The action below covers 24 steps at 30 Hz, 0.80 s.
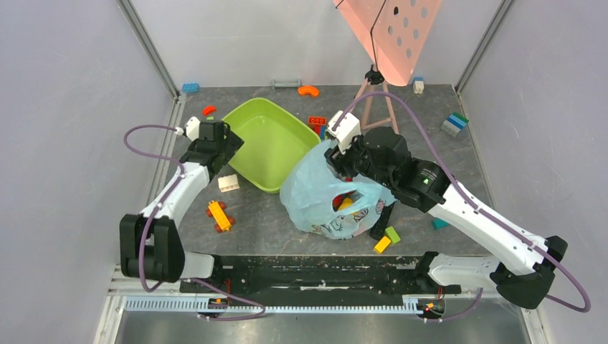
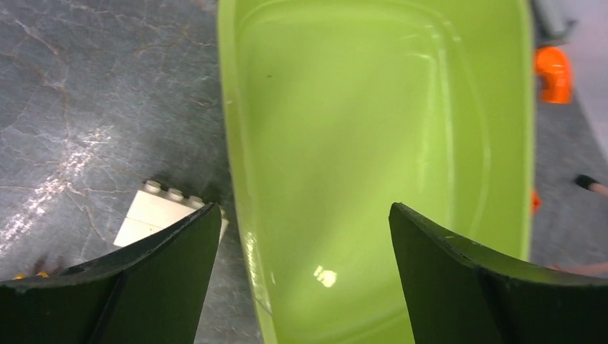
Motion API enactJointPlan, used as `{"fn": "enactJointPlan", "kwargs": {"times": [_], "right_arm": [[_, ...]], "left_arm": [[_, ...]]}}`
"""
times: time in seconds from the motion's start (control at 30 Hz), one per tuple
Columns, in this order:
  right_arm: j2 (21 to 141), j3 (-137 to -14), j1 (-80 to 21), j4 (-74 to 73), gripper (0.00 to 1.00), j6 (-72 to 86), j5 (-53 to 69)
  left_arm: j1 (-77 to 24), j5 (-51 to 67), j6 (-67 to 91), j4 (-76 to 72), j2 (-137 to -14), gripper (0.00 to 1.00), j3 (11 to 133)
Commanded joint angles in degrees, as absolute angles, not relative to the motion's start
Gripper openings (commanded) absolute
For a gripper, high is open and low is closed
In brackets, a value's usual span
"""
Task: Take the fake fruits out of the plastic bag
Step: Place the plastic bag at the center of the board, then adjust the plastic bag at the center of the board.
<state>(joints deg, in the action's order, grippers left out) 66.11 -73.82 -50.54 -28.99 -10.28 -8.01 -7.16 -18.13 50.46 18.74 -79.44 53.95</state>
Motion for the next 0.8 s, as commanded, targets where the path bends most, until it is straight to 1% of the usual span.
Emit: {"fn": "enactJointPlan", "kwargs": {"times": [0.0, 0.1, 0.13, 0.27, 0.47, 0.53, 0.57, 0.67, 0.7, 0.73, 0.77], "right_arm": [[65.8, -71.8, -50.8, -25.1, 0.64, -10.4, -12.6], [65.9, -70.9, -50.8, -25.0, 0.79, -11.0, -16.5], [65.8, -70.8, -50.8, -25.0, 0.81, -11.1, -17.7], [63.0, -70.6, -50.8, -24.0, 0.88, -10.9, -20.4], [57.0, -71.1, -50.8, -23.2, 0.9, -8.1, -22.1], [54.5, -70.4, -50.8, -22.9, 0.94, -7.5, -20.8], [53.1, -70.1, -50.8, -22.9, 0.98, -7.3, -20.0], [50.2, -68.9, -50.8, -23.9, 0.98, -5.8, -19.4], [49.1, -68.5, -50.8, -24.2, 0.94, -4.9, -19.4], [47.9, -67.7, -50.8, -24.3, 0.86, -4.1, -19.1], [47.0, -67.0, -50.8, -24.4, 0.74, -3.1, -18.7]], "left_arm": [[-7.6, -12.7, 49.9, 19.7, -71.2, 0.93, 54.4], [-8.5, -10.9, 48.3, 21.7, -65.8, 0.91, 54.9], [-9.5, -10.9, 47.6, 22.6, -64.0, 0.91, 55.2], [-15.4, -15.3, 44.3, 26.3, -55.1, 0.89, 56.0], [-26.7, -19.9, 41.3, 29.7, -46.2, 0.86, 57.5], [-30.8, -20.0, 40.7, 29.9, -44.7, 0.85, 58.3], [-32.5, -20.1, 40.4, 29.8, -44.4, 0.84, 58.8], [-37.9, -20.3, 39.6, 29.8, -45.5, 0.79, 62.1], [-39.5, -20.3, 39.0, 29.8, -46.3, 0.78, 63.9], [-41.5, -20.7, 38.4, 29.8, -47.5, 0.75, 65.3], [-44.1, -21.3, 38.0, 29.7, -48.5, 0.72, 67.0]]}}
